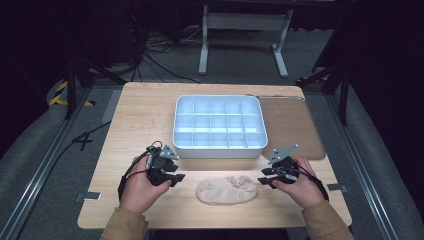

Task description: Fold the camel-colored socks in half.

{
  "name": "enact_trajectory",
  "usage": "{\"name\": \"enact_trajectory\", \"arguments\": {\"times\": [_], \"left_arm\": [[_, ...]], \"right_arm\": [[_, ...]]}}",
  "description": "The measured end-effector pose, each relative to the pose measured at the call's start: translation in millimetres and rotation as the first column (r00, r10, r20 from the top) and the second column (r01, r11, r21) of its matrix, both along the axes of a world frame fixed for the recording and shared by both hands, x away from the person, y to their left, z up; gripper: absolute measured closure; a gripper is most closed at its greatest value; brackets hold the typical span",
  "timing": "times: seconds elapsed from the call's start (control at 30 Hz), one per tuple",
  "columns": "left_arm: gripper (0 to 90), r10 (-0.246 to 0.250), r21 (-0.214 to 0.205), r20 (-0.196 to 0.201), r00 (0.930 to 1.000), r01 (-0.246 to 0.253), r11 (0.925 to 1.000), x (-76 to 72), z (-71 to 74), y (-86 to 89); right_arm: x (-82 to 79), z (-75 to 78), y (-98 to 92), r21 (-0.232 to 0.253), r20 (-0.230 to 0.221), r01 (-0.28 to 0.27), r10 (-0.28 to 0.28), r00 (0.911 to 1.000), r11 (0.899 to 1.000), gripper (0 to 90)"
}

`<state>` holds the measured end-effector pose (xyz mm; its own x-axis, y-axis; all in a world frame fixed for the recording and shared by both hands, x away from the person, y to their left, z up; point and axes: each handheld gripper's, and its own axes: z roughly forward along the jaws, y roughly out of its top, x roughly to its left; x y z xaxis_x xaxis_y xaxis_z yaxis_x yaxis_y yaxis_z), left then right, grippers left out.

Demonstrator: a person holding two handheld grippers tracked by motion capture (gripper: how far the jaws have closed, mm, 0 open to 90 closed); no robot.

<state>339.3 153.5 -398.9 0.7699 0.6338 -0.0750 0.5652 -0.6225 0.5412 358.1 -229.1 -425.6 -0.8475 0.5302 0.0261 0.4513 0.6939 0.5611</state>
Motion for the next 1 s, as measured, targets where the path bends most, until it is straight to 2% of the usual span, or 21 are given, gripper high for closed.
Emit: {"name": "enact_trajectory", "arguments": {"times": [0.1, 0.2, 0.23, 0.27, 0.33, 0.37, 0.4, 0.47, 0.5, 0.53, 0.57, 0.6, 0.67, 0.77, 0.8, 0.9, 0.97, 1.0], "left_arm": [[58.9, -0.008, -0.003, 0.000, 1.0000, 0.008, 1.0000, -0.9, 0.6, -2.6], [57.8, -0.017, -0.018, -0.011, 0.9998, 0.017, 0.9997, -2.6, 4.0, -5.1], [57.0, -0.020, -0.023, -0.010, 0.9997, 0.020, 0.9995, -2.9, 4.8, -6.1], [55.8, -0.030, -0.012, -0.021, 0.9993, 0.030, 0.9995, -3.0, 6.6, -6.9], [56.3, -0.036, 0.018, -0.014, 0.9992, 0.037, 0.9992, -4.6, 7.3, -11.7], [57.5, -0.044, 0.039, -0.023, 0.9988, 0.045, 0.9982, -5.8, 9.1, -15.3], [57.6, -0.045, 0.052, -0.015, 0.9989, 0.046, 0.9976, -6.8, 10.0, -18.1], [58.3, -0.055, 0.033, -0.005, 0.9985, 0.055, 0.9980, -8.1, 12.0, -22.0], [58.3, -0.063, 0.023, 0.029, 0.9976, 0.062, 0.9978, -10.3, 11.4, -23.9], [57.8, -0.063, 0.023, 0.029, 0.9976, 0.062, 0.9978, -10.3, 11.4, -23.9], [57.9, -0.065, 0.028, 0.032, 0.9974, 0.064, 0.9975, -10.7, 11.6, -24.7], [57.9, -0.058, 0.021, 0.007, 0.9983, 0.058, 0.9981, -11.7, 11.2, -26.5], [60.6, -0.076, 0.019, -0.030, 0.9967, 0.077, 0.9969, -11.8, 11.8, -28.9], [61.2, -0.091, -0.004, -0.045, 0.9948, 0.091, 0.9958, -13.1, 11.7, -34.2], [61.2, -0.098, -0.016, -0.045, 0.9942, 0.097, 0.9951, -13.3, 12.0, -35.7], [67.0, -0.102, -0.063, -0.088, 0.9908, 0.097, 0.9933, -14.3, 11.1, -39.5], [66.8, -0.108, -0.052, -0.087, 0.9903, 0.104, 0.9932, -14.0, 9.3, -42.0], [66.3, -0.110, -0.050, -0.087, 0.9902, 0.106, 0.9932, -13.9, 8.0, -43.2]], "right_arm": [[0.0, -3.3, 1.2, -0.026, 0.053, -0.020, 0.022, 0.9984, 0.999, 53.4], [0.4, -6.6, 0.9, -0.032, 0.063, -0.012, 0.014, 0.9979, 0.999, 53.4], [0.2, -7.3, 0.8, -0.029, 0.060, -0.004, 0.006, 0.9982, 1.000, 53.5], [-0.6, -7.7, 0.7, -0.026, 0.058, -0.004, 0.005, 0.9983, 1.000, 54.5], [-2.4, -7.0, 0.1, -0.018, 0.044, -0.013, 0.014, 0.9989, 1.000, 58.8], [-3.8, -6.5, -0.3, -0.009, 0.024, -0.006, 0.006, 0.9997, 1.000, 59.9], [-6.0, -5.5, -0.8, 0.008, -0.001, 0.015, -0.015, 0.9999, 1.000, 62.8], [-9.2, -3.7, -1.1, 0.015, 0.001, 0.012, -0.012, 0.9999, 1.000, 64.7], [-10.6, -3.1, -1.1, 0.014, 0.013, 0.002, -0.003, 0.9999, 1.000, 65.2], [-10.6, -3.1, -1.1, 0.014, 0.013, 0.002, -0.003, 0.9999, 1.000, 65.2], [-13.6, -3.7, 1.1, -0.002, 0.026, -0.028, 0.028, 0.9993, 1.000, 64.4], [-13.6, -3.7, 1.1, -0.002, 0.026, -0.028, 0.028, 0.9993, 1.000, 64.4], [-15.7, -5.1, 3.6, -0.016, 0.010, -0.046, 0.046, 0.9989, 0.999, 62.9], [-17.3, -4.6, 6.0, -0.012, 0.024, -0.063, 0.063, 0.9977, 0.998, 63.0], [-17.8, -3.9, 6.2, -0.010, 0.028, -0.055, 0.056, 0.9980, 0.998, 64.7], [-20.7, -0.8, 5.6, 0.013, 0.004, -0.015, 0.015, 0.9999, 1.000, 70.0], [-22.5, 1.6, 4.1, 0.025, -0.030, 0.031, -0.030, 0.9991, 0.999, 74.4], [-23.4, 2.2, 4.1, 0.031, -0.031, 0.035, -0.034, 0.9989, 0.999, 78.0]]}}
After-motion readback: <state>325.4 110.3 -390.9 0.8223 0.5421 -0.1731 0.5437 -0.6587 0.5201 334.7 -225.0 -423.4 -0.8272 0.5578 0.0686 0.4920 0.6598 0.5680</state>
